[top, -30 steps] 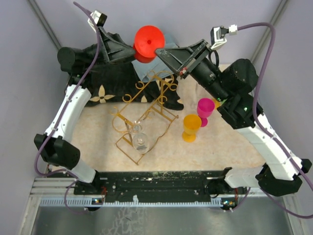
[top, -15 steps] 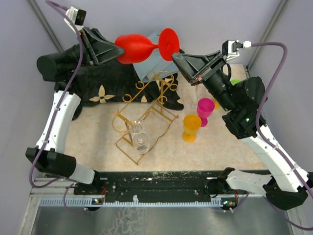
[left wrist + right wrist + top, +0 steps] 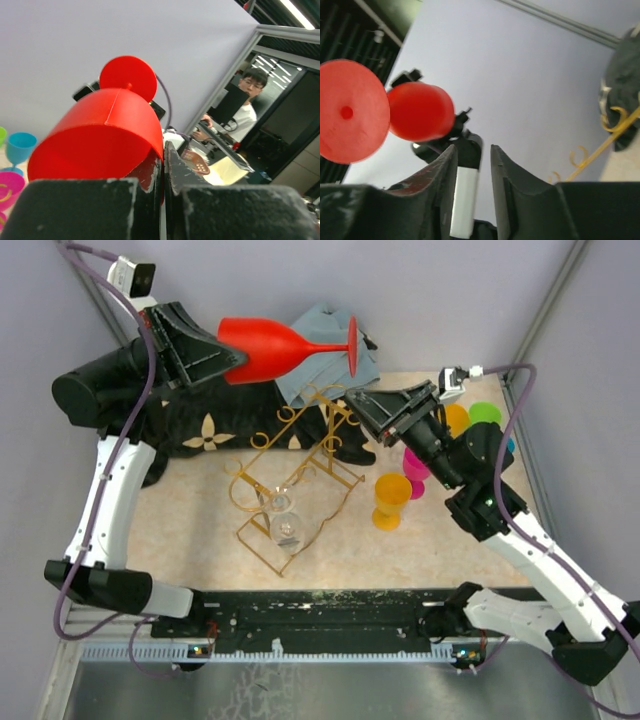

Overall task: Take the wine glass off the wine glass rack
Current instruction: Place the wine glass at the center of the board.

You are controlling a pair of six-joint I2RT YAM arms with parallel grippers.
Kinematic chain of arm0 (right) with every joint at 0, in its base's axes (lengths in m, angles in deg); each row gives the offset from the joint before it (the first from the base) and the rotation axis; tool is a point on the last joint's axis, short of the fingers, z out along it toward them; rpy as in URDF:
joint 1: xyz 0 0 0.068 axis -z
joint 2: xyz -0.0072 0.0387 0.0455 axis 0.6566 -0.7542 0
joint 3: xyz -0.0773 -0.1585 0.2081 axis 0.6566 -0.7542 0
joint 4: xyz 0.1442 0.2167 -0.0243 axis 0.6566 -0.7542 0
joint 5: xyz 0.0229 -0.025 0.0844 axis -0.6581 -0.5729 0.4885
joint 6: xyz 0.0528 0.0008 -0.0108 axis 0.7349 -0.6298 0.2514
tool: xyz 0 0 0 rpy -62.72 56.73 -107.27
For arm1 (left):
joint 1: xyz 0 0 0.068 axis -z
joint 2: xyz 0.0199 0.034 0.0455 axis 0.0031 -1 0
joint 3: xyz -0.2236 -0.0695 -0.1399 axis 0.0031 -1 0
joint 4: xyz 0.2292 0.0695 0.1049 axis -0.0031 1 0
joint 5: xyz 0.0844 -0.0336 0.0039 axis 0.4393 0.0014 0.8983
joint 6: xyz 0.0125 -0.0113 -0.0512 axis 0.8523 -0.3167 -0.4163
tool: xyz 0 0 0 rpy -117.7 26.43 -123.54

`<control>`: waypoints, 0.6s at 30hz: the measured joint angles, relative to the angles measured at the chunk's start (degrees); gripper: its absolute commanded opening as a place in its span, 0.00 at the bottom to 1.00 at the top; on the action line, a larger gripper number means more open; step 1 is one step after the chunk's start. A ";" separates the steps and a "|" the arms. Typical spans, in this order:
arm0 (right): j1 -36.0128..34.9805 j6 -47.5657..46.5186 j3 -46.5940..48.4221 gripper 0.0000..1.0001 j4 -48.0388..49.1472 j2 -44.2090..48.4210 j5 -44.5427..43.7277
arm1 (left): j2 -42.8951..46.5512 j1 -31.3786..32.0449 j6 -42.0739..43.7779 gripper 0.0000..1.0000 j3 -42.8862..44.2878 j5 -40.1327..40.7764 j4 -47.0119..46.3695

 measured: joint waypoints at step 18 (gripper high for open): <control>-0.07 -11.98 18.05 0.87 -54.49 24.35 -23.06 | -10.73 22.64 65.85 0.00 29.00 3.41 63.63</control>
